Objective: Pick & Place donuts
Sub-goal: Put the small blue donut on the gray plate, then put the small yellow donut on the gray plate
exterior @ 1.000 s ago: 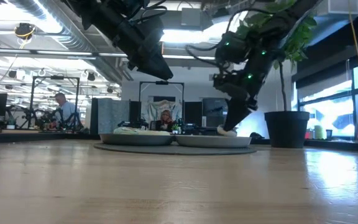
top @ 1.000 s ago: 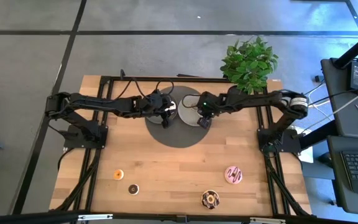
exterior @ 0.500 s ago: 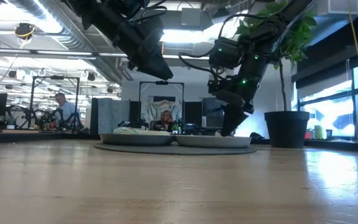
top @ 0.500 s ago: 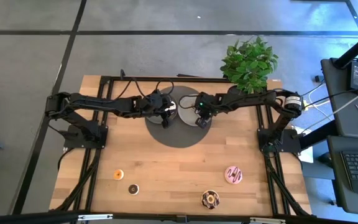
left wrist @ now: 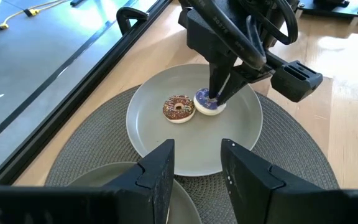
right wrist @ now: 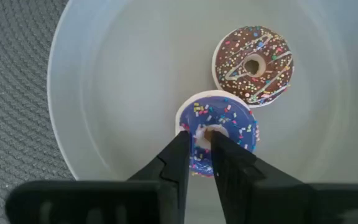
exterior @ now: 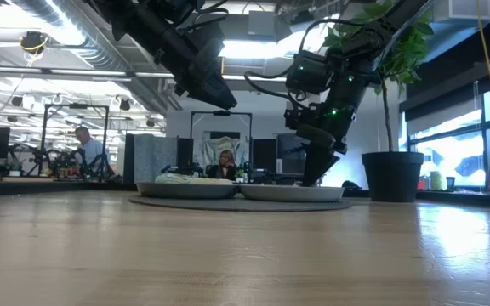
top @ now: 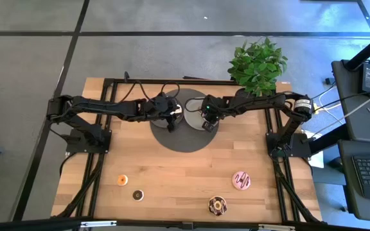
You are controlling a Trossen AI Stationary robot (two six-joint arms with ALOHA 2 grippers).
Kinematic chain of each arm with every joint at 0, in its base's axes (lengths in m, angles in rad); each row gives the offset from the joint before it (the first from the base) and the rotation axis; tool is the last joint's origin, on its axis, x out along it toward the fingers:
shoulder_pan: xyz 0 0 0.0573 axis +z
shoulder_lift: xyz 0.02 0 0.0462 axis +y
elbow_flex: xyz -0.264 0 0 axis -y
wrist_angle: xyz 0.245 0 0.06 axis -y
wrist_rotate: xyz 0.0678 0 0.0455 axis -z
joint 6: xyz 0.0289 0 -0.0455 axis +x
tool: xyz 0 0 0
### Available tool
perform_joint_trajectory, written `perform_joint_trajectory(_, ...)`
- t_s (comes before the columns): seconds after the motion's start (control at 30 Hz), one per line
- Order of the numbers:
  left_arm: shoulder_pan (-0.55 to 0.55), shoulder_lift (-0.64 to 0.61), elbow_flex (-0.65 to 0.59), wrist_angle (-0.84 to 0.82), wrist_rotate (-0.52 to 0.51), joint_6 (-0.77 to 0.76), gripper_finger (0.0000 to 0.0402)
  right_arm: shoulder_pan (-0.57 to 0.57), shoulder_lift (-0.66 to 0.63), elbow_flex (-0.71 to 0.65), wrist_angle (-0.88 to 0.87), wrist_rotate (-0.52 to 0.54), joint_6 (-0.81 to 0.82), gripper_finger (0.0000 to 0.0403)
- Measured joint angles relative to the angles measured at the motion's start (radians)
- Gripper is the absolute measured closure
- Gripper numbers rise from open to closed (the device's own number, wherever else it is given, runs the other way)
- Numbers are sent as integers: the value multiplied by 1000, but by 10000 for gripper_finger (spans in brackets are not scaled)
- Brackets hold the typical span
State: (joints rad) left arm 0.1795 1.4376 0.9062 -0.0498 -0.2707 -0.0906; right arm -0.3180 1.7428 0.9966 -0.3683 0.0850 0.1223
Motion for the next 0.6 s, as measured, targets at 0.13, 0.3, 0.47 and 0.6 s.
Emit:
perform_joint_trajectory(0.13,0,0,0,0,0,0,274,0,0,0,1,0,0,317)
perform_joint_trajectory(0.3,0,0,0,0,0,0,274,0,-29,0,-4,11,0,311)
perform_joint_trajectory(0.47,0,0,0,0,0,0,274,10,-133,0,-49,12,0,315)
perform_joint_trajectory(0.6,0,0,0,-13,1,0,274,66,-264,-26,-119,16,11,316)
